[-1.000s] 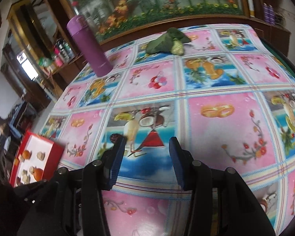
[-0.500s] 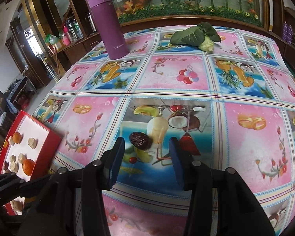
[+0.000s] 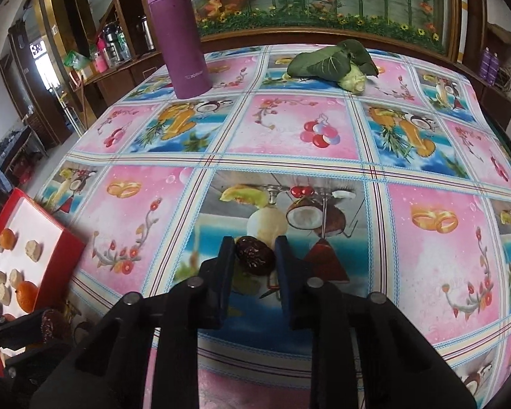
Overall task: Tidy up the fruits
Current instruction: 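Carry both red dates over the tray and open both tools to drop them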
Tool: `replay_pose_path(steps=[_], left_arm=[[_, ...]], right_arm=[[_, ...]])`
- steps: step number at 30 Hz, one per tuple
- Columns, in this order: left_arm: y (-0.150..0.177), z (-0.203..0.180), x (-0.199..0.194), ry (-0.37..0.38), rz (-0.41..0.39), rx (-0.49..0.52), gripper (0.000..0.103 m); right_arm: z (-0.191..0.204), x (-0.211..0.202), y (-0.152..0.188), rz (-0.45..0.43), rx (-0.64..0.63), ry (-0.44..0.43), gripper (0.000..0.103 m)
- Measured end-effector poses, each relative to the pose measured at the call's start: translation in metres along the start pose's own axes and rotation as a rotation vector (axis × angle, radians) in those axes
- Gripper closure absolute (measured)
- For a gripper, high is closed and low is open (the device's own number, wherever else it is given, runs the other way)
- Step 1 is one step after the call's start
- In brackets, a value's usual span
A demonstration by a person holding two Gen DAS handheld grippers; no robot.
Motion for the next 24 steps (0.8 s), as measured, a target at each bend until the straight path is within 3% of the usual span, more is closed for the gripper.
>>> replay_pose_path(steps=[7,12,17,24], left_arm=[[0.006,0.025,-0.032,-0.041,-0.041,-0.033,0.082],[0.01,0.06,-0.07,-0.112,-0.091,-0.059,0.082],[0.018,0.112,-0.108,-0.218,-0.129,-0.099,0.082],[0.038,0.17,-0.141,-0.32,-0.149,-0.18,0.082]], right_arm=[[0.004,-0.021,0.0,-0.037,0.046,-0.023,0.077],[0.033,-0.053,-0.008,-0.102,0.116,-0.137,0.077],[0.102,-0.076,-0.005,-0.101,0.089,-0.295,0.077],[0.198,-0.084,0.004,-0.057,-0.034,-0.411,0.077]])
Point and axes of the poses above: each gripper's, at about its wrist camera, not at the fingertips, and x roughly the way its jaws point, z to its left, y to its underside, the point moved 6 cm from there along x, roughly the way its jaws point, and after that the axes turned 12 degrees about -z, right-handed, at the moved point
